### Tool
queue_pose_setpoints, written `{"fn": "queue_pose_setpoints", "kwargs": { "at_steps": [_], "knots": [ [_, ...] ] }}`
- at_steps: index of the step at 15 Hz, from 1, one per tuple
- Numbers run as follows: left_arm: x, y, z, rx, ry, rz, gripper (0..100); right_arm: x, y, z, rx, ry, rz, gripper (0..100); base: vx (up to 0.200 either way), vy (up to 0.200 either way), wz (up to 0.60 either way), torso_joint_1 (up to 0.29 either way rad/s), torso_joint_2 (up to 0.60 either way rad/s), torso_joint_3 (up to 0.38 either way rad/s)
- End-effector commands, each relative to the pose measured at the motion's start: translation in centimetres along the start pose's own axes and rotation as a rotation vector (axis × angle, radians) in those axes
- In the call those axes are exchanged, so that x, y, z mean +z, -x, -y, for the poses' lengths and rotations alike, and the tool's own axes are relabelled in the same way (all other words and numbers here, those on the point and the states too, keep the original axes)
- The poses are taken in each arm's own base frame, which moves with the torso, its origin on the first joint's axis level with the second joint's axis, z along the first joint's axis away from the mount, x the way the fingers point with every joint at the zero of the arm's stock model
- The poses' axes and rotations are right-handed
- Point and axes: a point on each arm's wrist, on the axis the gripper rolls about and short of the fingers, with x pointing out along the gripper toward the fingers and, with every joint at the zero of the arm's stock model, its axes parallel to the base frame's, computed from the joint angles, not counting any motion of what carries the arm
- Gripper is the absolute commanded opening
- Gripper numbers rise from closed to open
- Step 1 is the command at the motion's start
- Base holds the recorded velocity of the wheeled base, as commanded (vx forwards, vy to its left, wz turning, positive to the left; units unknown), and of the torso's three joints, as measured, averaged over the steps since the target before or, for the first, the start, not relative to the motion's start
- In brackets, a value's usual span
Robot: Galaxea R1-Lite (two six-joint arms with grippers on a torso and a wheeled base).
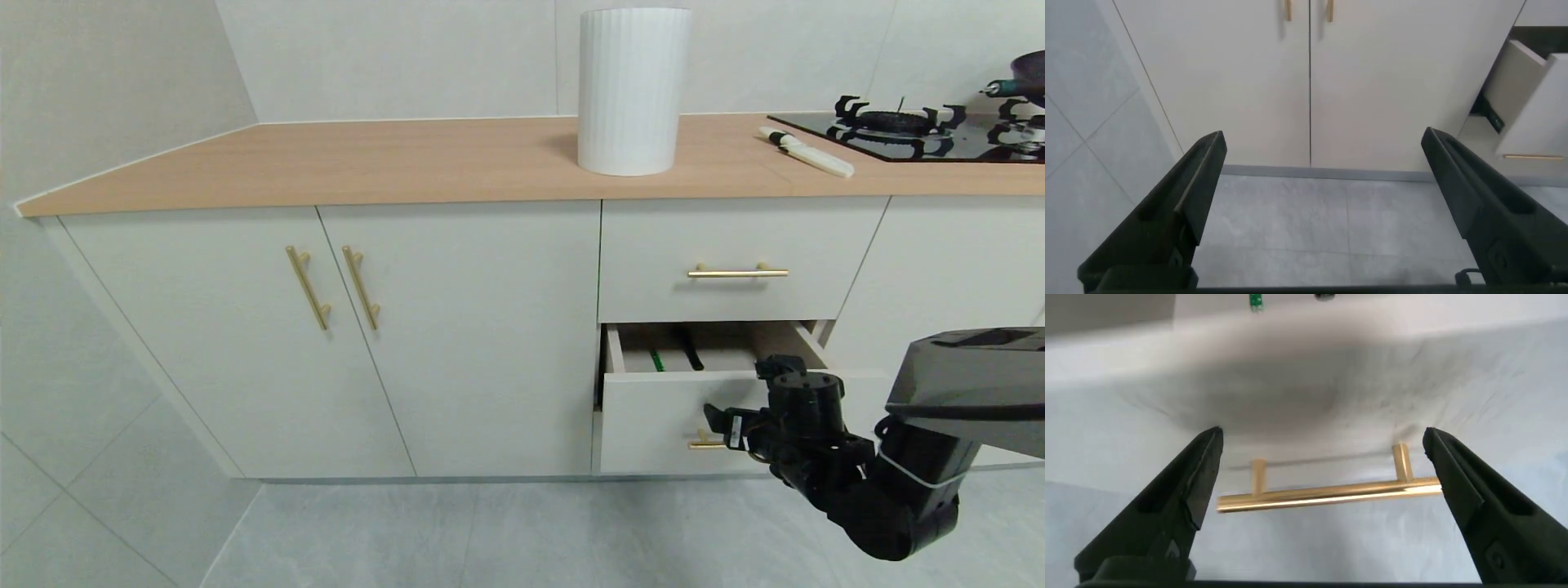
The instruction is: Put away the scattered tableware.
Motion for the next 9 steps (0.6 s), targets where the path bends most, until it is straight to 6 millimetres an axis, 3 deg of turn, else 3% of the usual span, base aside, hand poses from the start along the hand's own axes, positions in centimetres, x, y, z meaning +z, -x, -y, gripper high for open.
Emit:
{"fn": "queue_pose_setpoints", "kwargs": {
  "at_steps": [1, 9],
  "knots": [
    [0.0, 0.0, 0.0, 0.001, 0.0, 0.0, 100, -1.4, -1.7, 0.4, -0.02, 0.003, -0.02, 100, 0.0, 0.0, 0.0, 0.0, 0.0, 0.0],
    [0.0, 0.0, 0.0, 0.001, 0.0, 0.0, 100, 0.2, -6.1, -0.3, -0.057, -0.057, 0.129, 100, 0.0, 0.0, 0.0, 0.0, 0.0, 0.0]
  ]
}}
